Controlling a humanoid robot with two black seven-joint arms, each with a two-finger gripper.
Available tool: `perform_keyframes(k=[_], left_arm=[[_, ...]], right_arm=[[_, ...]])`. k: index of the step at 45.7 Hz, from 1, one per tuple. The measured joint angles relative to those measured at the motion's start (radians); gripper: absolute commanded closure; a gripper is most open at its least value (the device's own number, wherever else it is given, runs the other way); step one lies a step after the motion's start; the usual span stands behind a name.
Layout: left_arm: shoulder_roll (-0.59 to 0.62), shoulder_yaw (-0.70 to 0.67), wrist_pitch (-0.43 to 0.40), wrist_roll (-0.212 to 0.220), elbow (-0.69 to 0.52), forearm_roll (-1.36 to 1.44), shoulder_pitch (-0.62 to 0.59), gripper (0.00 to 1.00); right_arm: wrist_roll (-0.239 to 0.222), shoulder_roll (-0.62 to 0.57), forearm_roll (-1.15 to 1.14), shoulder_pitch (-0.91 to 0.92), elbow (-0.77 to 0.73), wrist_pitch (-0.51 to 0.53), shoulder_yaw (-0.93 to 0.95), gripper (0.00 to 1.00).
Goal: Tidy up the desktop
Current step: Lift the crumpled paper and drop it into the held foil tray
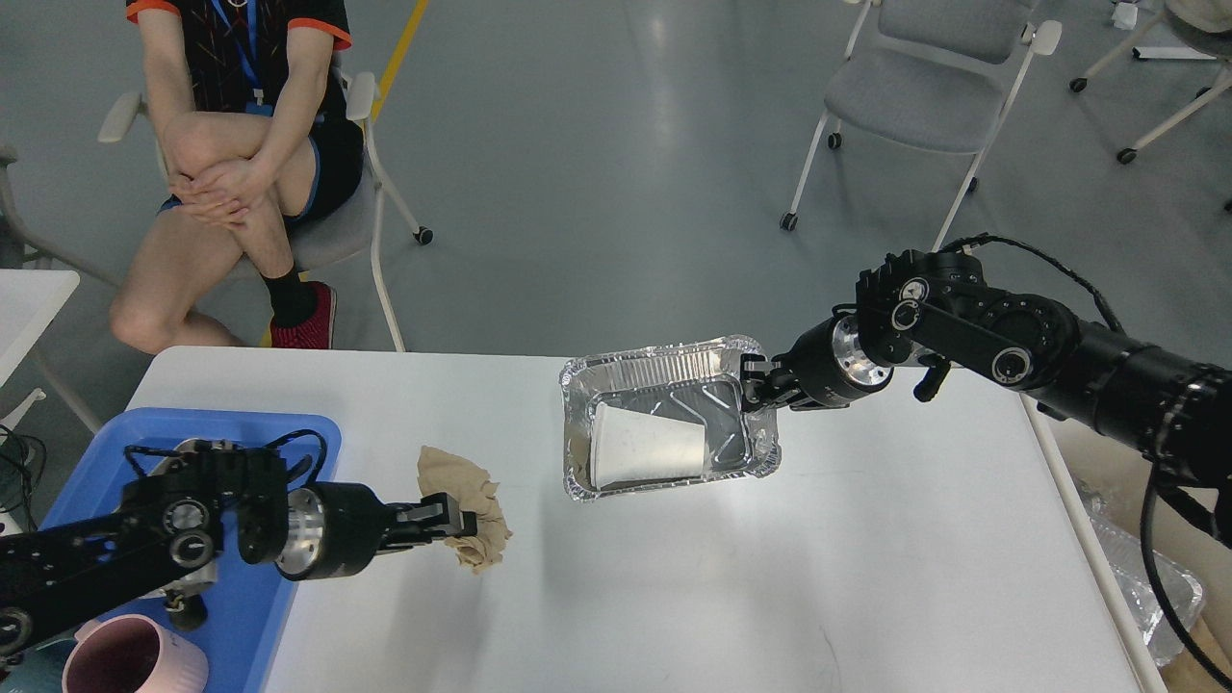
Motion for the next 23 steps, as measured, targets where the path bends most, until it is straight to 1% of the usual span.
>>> perform_keyframes(k=[5,12,18,23], left_arm=[[0.153,-0.057,-0.046,-0.003,-0.088,-0.083,-0.018,0.99],[0.278,-0.203,-0.164,-0.001,-0.109,-0.194,-0.08,0.98],[0.333,-0.299,-0.241,0.0,-0.11,-0.27,-0.159,0.98],[0.354,-0.326,-0.27,0.0,-0.107,-0.311,-0.242,0.98]], right_arm=[[0.0,-0.003,0.003,0.003,0.001,0.014,0.0,1.0],[-0.001,-0.004,0.009,0.024,0.002,0.082,0.002,1.0],[-0.002,-0.005,0.024,0.047,0.002,0.124,0.007,1.0],[-0.002,-0.004,0.053,0.058,0.001,0.152,0.009,1.0]])
